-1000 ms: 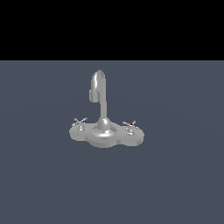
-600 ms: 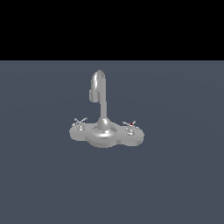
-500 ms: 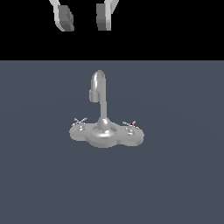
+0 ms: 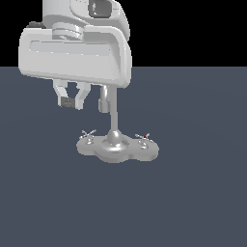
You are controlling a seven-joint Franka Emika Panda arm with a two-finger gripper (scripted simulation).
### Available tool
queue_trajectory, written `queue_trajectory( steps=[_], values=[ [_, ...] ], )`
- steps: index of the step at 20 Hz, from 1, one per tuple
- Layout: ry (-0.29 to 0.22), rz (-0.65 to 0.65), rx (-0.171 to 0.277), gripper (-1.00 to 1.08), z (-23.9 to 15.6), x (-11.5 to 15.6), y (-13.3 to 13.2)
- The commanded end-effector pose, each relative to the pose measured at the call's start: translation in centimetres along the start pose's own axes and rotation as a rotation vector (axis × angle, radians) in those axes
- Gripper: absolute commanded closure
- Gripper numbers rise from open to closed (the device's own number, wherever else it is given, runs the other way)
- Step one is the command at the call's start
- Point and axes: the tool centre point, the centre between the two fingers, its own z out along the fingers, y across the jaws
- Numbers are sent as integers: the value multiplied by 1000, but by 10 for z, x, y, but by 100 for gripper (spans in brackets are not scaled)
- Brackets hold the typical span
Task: Turn on the faucet by rotating a designated handle.
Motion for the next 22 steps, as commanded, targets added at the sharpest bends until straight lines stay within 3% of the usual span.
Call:
queue_trajectory(
  steps=[1, 2, 3, 5, 6, 7, 8, 9, 10, 11, 12, 13, 14, 15, 16, 17, 18, 19, 20, 21, 22],
  values=[
    [12, 129, 84, 35, 8, 29, -13],
    [12, 131, 85, 35, 7, 30, -12],
    [5, 147, 85, 22, 20, 34, -21],
    [7, 183, 88, -29, 41, 39, -44],
    [5, 190, 90, -34, 53, 38, -65],
    [25, 238, 118, -7, 53, 56, -66],
    [19, 174, 107, -12, 70, 44, -95],
    [39, 194, 126, -20, 71, 51, -119],
    [61, 288, 152, -23, 72, 78, -108],
    [67, 312, 159, -23, 68, 83, -99],
    [85, 295, 120, -29, 82, 88, -100],
    [100, 369, 154, -31, 85, 104, -103],
    [132, 338, 134, -14, 91, 115, -106],
    [148, 398, 105, 34, 103, 143, -56],
    [186, 454, 93, 57, 106, 159, -51],
    [231, 469, 90, -55, 102, 183, -44],
    [238, 402, 59, 26, 121, 177, -62],
    [266, 306, 50, -12, 122, 201, -66],
    [281, 255, 45, -12, 120, 182, -88],
    [355, 321, 51, -64, 96, 238, -31],
    [370, 334, 52, -64, 90, 238, -25]
  ],
)
